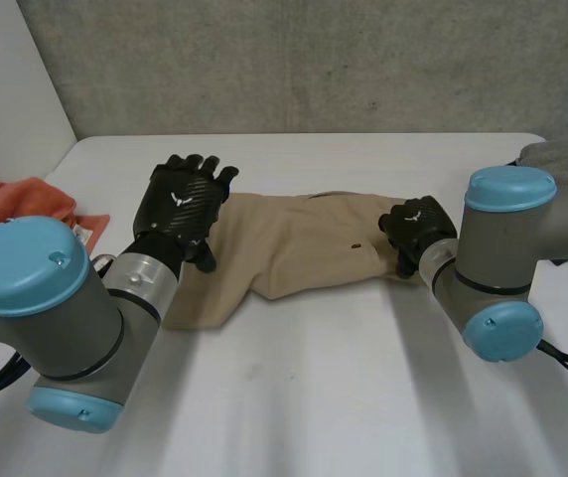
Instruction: Fold the laundry.
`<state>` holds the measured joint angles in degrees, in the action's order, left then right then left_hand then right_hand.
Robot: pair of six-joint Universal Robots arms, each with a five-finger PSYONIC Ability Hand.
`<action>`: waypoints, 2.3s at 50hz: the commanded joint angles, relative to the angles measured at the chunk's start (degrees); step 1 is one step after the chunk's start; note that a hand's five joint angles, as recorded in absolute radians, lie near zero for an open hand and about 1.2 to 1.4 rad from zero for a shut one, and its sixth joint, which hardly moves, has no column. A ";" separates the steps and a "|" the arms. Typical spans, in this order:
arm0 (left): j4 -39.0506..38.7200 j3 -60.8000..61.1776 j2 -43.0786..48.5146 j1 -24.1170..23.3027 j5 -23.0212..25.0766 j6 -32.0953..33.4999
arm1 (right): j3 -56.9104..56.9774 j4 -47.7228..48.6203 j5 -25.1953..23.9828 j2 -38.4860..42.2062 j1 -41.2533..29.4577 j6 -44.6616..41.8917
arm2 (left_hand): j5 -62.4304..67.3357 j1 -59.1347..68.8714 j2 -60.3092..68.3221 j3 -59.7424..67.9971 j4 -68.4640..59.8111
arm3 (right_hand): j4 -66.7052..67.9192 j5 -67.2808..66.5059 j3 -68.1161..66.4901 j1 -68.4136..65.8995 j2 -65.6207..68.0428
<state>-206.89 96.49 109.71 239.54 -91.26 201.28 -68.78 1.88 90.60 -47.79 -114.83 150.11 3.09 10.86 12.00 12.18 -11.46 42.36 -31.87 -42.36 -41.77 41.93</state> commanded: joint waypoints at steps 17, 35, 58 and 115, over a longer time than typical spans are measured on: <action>0.00 -0.86 -0.64 0.49 -0.76 -0.01 | -5.39 0.49 0.90 -2.83 4.17 0.01 | -3.09 -0.86 -2.00 -2.18 1.46 | 37.64 -38.13 -37.64 -38.23 38.07; 0.61 -1.48 -2.04 2.78 -0.85 -0.36 | -19.90 -0.74 -4.73 -14.00 16.12 -25.13 | -3.09 -0.86 -2.00 -2.18 1.46 | 37.64 -38.13 -37.64 -38.23 38.07; 6.23 -8.68 -1.43 -1.26 -2.17 -0.62 | 1.61 -21.21 -12.90 -14.37 17.00 -2.46 | -3.09 -0.86 -2.00 -2.18 1.46 | -16.88 16.39 16.88 16.29 -16.45; 41.21 -48.58 25.82 -5.49 -2.33 -14.15 | -3.90 -13.22 -29.51 -42.57 9.53 15.29 | 44.10 46.33 45.19 45.00 -45.72 | 37.64 -38.13 -37.64 -38.23 38.07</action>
<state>-168.60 53.04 132.29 233.87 -90.06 187.44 -71.42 -11.98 62.11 -88.47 -106.28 162.32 7.95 18.16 18.25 17.51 -17.51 68.59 -55.84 -67.58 -64.52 67.66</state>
